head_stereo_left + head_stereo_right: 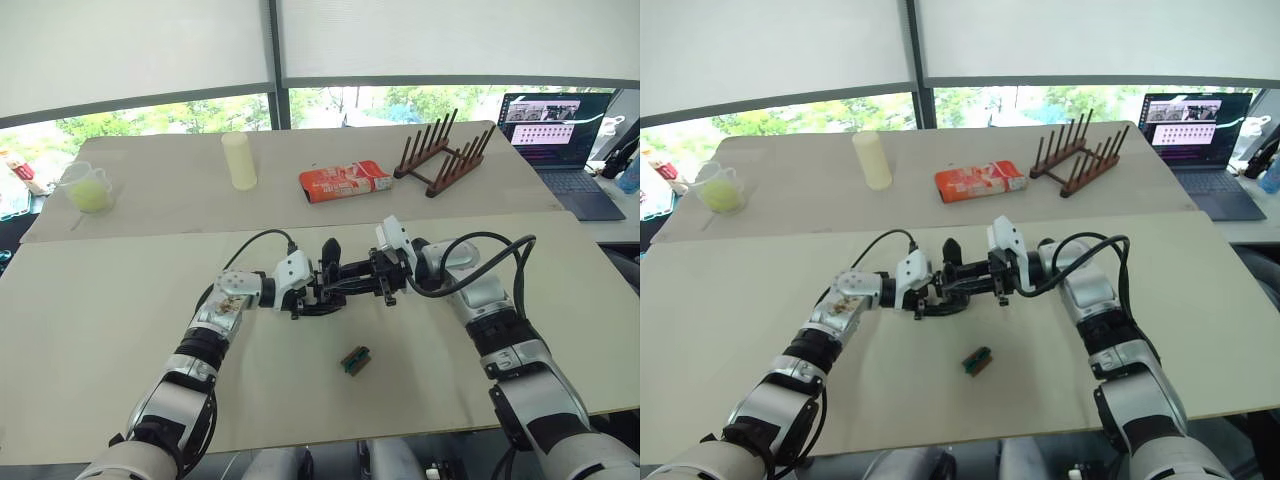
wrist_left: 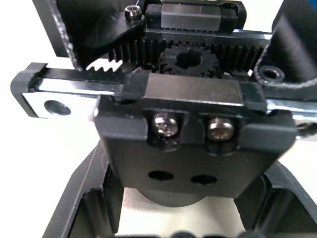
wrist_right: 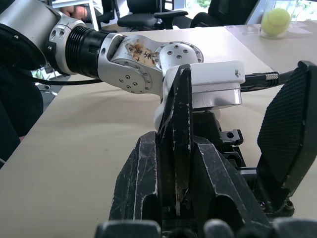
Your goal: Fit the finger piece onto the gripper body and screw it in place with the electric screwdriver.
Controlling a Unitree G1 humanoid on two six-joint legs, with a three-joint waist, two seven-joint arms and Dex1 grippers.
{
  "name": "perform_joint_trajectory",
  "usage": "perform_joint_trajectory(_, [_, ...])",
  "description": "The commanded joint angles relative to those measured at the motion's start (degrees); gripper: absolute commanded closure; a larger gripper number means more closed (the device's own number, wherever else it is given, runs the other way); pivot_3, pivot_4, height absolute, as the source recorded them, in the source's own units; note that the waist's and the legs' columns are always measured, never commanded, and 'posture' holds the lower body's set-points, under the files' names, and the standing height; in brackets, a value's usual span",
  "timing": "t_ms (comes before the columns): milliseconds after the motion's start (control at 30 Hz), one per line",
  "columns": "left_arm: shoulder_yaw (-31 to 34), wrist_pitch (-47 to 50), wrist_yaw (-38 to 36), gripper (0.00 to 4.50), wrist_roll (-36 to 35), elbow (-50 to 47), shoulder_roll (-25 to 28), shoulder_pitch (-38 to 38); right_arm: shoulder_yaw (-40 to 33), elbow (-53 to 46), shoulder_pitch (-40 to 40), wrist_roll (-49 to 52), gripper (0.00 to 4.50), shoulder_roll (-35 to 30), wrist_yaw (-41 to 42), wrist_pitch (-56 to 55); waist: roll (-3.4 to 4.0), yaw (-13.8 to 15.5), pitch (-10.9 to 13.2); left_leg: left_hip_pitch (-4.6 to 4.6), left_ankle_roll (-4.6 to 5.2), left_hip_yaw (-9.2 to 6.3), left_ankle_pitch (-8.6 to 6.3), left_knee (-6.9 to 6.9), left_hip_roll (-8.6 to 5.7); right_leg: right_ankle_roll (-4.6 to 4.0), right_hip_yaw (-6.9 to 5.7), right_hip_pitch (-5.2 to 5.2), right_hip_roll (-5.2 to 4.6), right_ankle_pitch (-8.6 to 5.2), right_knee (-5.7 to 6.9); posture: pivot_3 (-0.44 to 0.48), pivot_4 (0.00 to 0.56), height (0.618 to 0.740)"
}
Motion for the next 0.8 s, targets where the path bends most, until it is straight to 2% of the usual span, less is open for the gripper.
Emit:
perform_joint_trajectory(33, [1.6,-0.9,-0.3,2.15,-1.7,-3.1,0.4,-1.6,7.9,4.1,5.3,-7.7,4.12,-2.8,2.3,7.7,0.01,0.0,0.0,0.0,0.0,0.0,0.0,0.0,0.0,0.0,0.0,0.0,0.0,0.0,0.0,0.0,0.15,0.74])
perform_joint_trajectory(267, [1.7,-0.6,0.1,2.15,-1.9,-3.6,0.5,-1.5,4.0,5.0,7.5,-8.6,4.12,-0.4,-6.4,1.9,0.03,-0.1,-0.2,0.06,0.01,0.0,-0.01,-0.03,0.01,0.0,0.01,0.03,0.01,0.0,0.0,0.0,0.15,0.74])
perform_joint_trajectory(567, [1.8,-0.3,-0.1,2.15,-2.0,-4.0,1.1,-1.3,9.9,7.8,3.7,-9.8,4.12,-2.6,3.8,5.0,0.06,-0.1,-0.2,0.22,0.01,0.03,-0.01,-0.1,0.02,0.0,0.08,0.1,0.02,-0.01,0.01,0.0,0.15,0.74])
perform_joint_trajectory(800, [1.9,-0.3,0.2,2.15,-2.0,-4.2,1.2,-1.2,10.5,8.4,2.8,-9.8,4.12,-2.3,3.5,4.9,0.06,-0.1,-0.2,0.23,0.03,0.03,-0.03,-0.1,0.02,0.0,0.07,0.11,0.01,-0.01,0.0,0.0,0.15,0.74])
